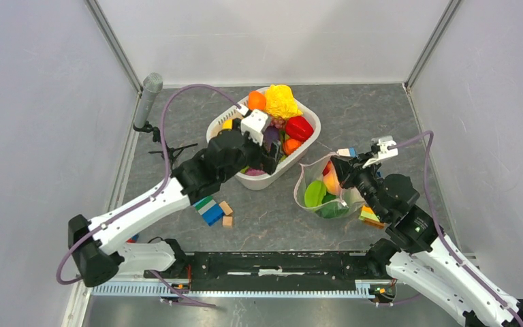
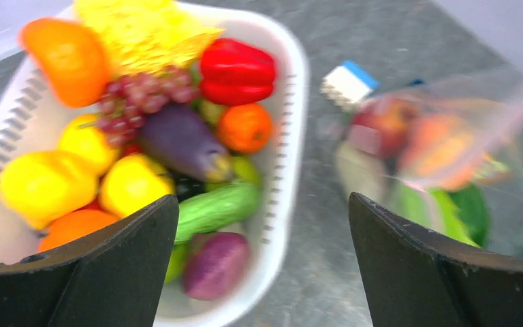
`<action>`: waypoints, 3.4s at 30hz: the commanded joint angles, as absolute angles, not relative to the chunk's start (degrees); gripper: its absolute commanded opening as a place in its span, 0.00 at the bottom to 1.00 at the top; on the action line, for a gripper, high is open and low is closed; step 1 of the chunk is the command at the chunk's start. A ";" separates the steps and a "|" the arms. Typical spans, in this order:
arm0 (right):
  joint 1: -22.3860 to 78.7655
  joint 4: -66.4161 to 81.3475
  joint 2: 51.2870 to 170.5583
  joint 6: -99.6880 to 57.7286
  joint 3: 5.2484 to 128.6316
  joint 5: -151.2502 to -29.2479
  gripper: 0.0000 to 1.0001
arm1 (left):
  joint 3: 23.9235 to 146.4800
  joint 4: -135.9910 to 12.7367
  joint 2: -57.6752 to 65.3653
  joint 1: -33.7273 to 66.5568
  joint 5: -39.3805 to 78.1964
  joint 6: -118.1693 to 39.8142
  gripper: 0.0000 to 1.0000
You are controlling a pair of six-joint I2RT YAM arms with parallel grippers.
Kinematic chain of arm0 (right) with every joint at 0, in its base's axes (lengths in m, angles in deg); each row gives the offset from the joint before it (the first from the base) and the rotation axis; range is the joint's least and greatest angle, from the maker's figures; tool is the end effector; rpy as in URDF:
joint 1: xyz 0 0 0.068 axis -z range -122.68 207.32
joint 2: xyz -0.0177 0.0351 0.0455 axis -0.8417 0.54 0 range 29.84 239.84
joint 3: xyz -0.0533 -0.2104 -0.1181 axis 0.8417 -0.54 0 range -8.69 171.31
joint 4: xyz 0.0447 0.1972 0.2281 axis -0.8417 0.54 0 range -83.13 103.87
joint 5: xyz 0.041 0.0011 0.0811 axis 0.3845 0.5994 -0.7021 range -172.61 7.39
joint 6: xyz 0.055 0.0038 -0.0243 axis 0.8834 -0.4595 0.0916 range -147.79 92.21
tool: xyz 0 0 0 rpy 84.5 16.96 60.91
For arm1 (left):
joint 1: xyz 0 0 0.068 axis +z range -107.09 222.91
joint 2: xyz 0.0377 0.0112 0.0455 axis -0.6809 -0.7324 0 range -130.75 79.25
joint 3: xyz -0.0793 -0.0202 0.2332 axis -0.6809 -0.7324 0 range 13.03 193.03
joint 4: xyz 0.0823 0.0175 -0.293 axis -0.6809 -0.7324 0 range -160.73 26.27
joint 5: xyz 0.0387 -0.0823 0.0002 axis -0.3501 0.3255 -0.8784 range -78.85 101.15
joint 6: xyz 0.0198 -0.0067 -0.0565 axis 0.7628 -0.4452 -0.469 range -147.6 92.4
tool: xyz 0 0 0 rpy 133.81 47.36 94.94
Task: Place the food in the zip-top bag and seal the zipper
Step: Place the fake fruit in the zipper food storage bag, then pick up the fake fruit from the bin, then place the fake fruit in the zipper food storage bag.
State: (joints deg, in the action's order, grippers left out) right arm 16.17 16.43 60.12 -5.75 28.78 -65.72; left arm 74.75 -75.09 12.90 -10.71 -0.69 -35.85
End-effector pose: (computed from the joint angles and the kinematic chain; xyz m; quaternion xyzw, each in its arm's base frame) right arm 0.1686 0.1302 0.3243 -0.0181 0.7207 0.2686 0.6389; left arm 0.2046 -0.2624 0.3348 0.2491 0.7568 -0.2371 0.5558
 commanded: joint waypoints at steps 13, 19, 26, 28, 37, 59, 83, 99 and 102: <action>16.20 15.29 61.13 -5.34 29.10 -67.12 0.12 | 93.01 -75.52 -9.15 9.21 13.59 -29.04 0.93; 16.19 15.08 61.23 -5.23 28.67 -67.33 0.12 | 102.21 -76.55 -17.41 12.12 15.36 -28.77 0.97; 16.18 14.61 61.78 -5.18 28.11 -67.77 0.12 | 107.95 -76.73 -24.96 13.51 8.62 -28.16 0.92; 16.21 14.61 61.77 -5.20 27.97 -67.79 0.12 | 108.14 -76.75 -25.51 13.65 6.65 -27.78 0.91; 16.18 14.17 62.27 -5.16 27.61 -68.13 0.12 | 104.33 -71.82 -24.98 13.81 1.16 -28.57 0.92; 16.23 14.25 61.87 -5.05 27.56 -68.52 0.13 | 101.58 -72.08 -26.58 14.92 0.60 -30.89 0.51; 16.18 10.75 64.43 -2.58 25.67 -72.60 0.12 | 62.91 -62.23 21.84 -1.50 29.74 -42.95 0.48; 16.20 8.32 63.41 -1.86 26.17 -78.61 0.11 | 66.26 -55.03 9.05 -14.67 27.07 -44.99 0.49; 16.16 7.65 63.43 -1.72 26.37 -79.00 0.11 | 67.55 -55.54 6.61 -16.46 24.32 -44.24 0.52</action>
